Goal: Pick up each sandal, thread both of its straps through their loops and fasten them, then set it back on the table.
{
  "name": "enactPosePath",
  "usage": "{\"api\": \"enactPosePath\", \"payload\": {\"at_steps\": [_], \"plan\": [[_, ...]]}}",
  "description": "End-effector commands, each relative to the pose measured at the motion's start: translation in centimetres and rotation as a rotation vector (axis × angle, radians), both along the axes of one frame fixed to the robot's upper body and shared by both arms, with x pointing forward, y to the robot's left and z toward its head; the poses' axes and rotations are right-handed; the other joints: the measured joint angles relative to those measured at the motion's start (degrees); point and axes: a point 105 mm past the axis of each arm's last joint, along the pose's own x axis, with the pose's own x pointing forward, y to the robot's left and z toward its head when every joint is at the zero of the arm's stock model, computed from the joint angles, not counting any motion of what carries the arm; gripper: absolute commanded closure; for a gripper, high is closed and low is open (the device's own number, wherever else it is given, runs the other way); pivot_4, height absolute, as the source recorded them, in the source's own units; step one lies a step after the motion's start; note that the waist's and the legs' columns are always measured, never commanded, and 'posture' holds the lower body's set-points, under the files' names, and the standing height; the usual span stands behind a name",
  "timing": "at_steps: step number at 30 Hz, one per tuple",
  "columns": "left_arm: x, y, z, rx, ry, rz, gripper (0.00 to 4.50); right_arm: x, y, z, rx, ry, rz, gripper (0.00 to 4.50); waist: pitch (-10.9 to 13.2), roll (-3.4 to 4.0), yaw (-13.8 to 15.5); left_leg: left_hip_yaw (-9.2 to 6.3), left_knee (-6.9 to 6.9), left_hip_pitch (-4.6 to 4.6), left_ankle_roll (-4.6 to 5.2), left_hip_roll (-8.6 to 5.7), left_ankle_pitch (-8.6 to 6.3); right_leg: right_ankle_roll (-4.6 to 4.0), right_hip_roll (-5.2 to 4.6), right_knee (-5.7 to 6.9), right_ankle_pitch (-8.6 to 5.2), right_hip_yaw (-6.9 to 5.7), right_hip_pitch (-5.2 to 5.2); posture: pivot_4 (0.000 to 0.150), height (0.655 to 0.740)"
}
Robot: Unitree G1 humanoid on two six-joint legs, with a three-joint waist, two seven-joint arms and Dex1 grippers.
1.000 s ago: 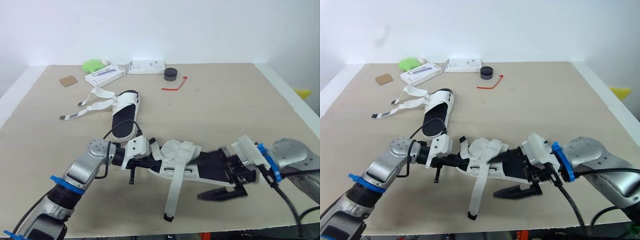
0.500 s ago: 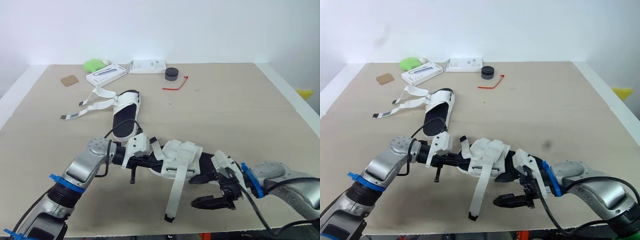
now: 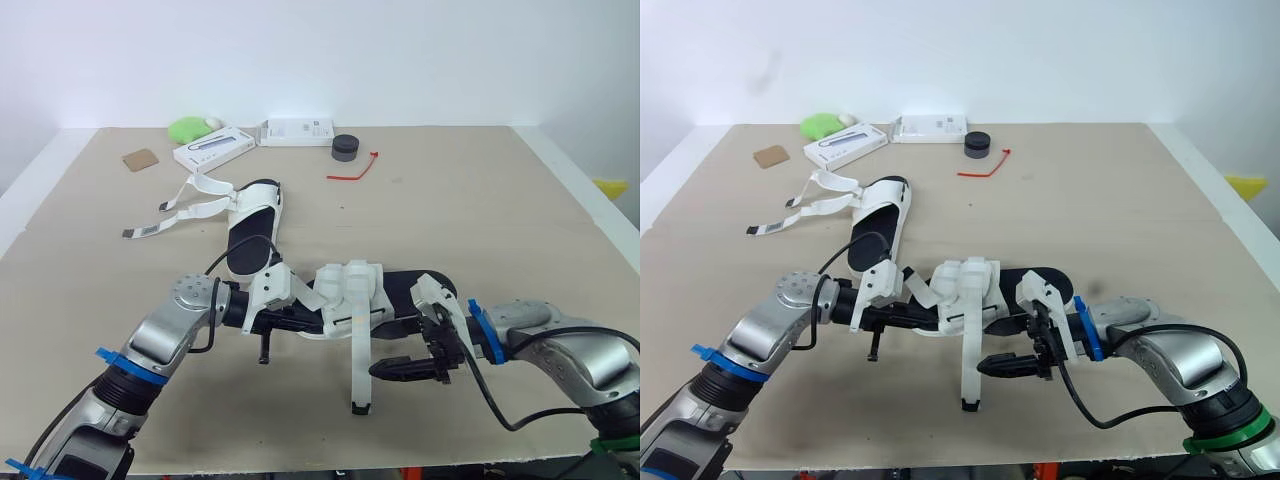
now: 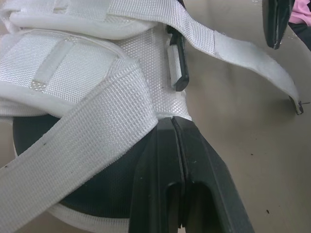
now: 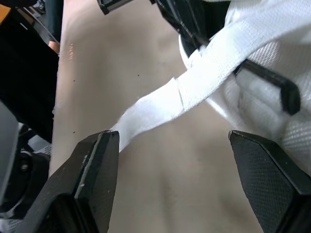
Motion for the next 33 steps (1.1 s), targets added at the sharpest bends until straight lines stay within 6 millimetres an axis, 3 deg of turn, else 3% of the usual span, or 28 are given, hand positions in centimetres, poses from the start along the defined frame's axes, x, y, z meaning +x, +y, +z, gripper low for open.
{"api": "enactPosePath", "payload": {"at_steps": [1, 6, 15, 19, 22, 28, 33], "plan": [[0.2, 0.2, 0.4, -0.009, -0.032, 0.011, 4.5, -1.6, 0.5, 2.4, 0.055, 0.091, 0.063, 0.63, 0.0, 0.0, 0.0, 0.0, 0.0, 0.0, 0.0, -0.01, 0.0, 0.0, -0.01, 0.0, 0.0, 0.0, 0.0, 0.15, 0.74], [0.3, 0.0, 0.4, -0.012, -0.036, 0.01, 4.5, -2.9, 0.7, 2.1, 0.023, 0.274, 0.029, 0.63, 0.0, 0.0, 0.0, -0.04, 0.0, -0.01, 0.0, 0.01, 0.0, 0.0, 0.02, 0.0, 0.0, -0.03, 0.02, 0.15, 0.74], [0.0, -0.2, 0.3, -0.017, -0.027, 0.008, 4.5, -1.3, 1.5, 0.4, 0.012, 0.339, -0.113, 0.63, 0.0, 0.0, 0.0, -0.03, 0.02, -0.21, -0.01, 0.0, 0.0, 0.01, 0.01, 0.01, 0.01, -0.03, 0.01, 0.15, 0.74], [0.0, -0.1, 0.3, -0.016, -0.026, 0.012, 4.5, -1.5, 1.9, 0.3, 0.014, 0.381, -0.11, 0.63, 0.0, 0.0, 0.1, -0.05, 0.02, -0.21, -0.01, 0.0, 0.0, 0.01, 0.01, 0.0, 0.01, -0.05, 0.0, 0.15, 0.74], [0.1, 0.0, 0.3, -0.015, -0.026, 0.015, 4.5, -2.2, 2.1, 0.0, -0.016, 0.414, -0.084, 1.43, 0.0, 0.0, 0.1, -0.07, 0.02, -0.23, -0.01, 0.0, 0.0, 0.01, 0.01, 0.0, 0.01, -0.06, 0.0, 0.15, 0.74], [0.1, 0.1, 0.2, -0.011, -0.024, 0.014, 4.5, -2.0, 2.2, -0.2, -0.024, 0.437, -0.102, 4.37, 0.0, 0.0, 0.0, -0.06, 0.02, -0.25, -0.01, 0.01, 0.0, 0.01, 0.03, 0.0, 0.01, -0.06, 0.0, 0.15, 0.74], [0.0, 0.1, 0.1, -0.007, -0.024, 0.014, 4.5, -1.4, 2.3, 0.0, -0.003, 0.423, -0.128, 4.45, 0.0, 0.0, 0.1, -0.07, 0.02, -0.28, -0.01, 0.02, 0.0, 0.01, 0.04, 0.01, 0.01, -0.07, 0.0, 0.15, 0.74]]}}
